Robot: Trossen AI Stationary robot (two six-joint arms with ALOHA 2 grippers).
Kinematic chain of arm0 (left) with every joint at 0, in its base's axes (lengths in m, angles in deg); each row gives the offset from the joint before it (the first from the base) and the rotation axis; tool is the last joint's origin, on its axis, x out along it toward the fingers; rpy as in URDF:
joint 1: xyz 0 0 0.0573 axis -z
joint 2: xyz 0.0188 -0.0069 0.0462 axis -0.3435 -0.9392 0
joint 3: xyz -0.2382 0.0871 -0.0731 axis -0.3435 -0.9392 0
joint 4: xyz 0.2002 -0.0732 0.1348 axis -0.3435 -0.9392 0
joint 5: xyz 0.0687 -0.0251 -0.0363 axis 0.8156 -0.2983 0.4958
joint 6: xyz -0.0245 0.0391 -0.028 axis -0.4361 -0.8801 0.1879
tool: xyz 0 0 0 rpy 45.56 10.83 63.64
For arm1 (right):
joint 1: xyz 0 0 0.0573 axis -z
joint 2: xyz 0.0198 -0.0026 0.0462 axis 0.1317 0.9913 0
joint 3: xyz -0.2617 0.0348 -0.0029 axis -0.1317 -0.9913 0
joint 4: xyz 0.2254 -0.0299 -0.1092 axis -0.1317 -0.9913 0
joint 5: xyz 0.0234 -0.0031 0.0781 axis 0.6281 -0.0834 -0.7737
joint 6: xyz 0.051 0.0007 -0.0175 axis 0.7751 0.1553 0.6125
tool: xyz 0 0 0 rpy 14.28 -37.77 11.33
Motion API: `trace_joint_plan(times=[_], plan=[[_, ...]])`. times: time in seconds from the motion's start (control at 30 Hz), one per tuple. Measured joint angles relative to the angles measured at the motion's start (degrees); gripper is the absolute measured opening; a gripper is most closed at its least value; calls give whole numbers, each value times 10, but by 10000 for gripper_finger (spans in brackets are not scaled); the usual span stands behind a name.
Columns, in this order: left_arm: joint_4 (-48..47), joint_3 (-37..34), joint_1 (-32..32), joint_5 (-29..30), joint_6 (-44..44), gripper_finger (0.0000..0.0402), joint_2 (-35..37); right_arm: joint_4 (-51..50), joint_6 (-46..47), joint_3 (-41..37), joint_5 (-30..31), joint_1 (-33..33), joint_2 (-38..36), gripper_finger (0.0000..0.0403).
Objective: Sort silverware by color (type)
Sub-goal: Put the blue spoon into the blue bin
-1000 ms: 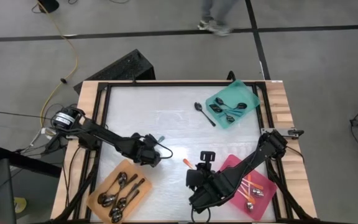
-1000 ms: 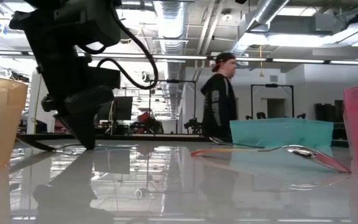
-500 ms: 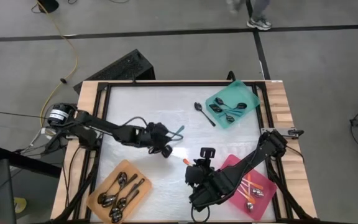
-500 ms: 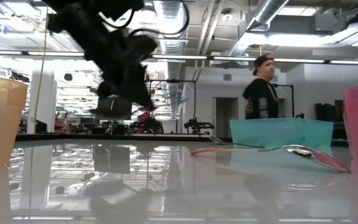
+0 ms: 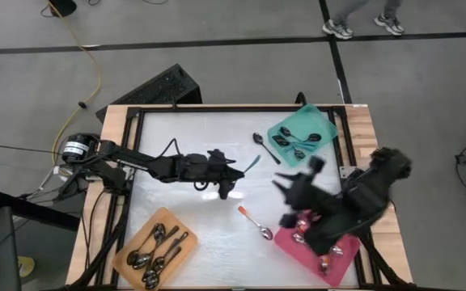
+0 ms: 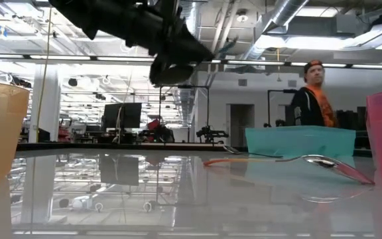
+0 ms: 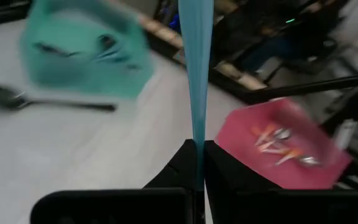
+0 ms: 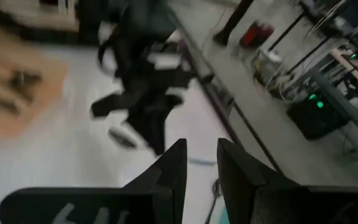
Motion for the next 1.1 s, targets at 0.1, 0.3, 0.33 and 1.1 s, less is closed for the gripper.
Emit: trace_joint_plan(times=[0.1, 0.3, 0.33, 1.1], plan=[[55, 0, -3, -26, -17, 0, 0, 0, 20, 0, 38, -29, -45, 102], [171, 0, -7, -51, -56, 0, 0, 1, 35, -37, 131, -97, -92, 102], [193, 0, -9, -63, -58, 0, 0, 1, 47, -61, 150, -105, -102, 102], [339, 0, -9, -133, -109, 0, -6, 318, 341, -560, 201, -18, -274, 161]])
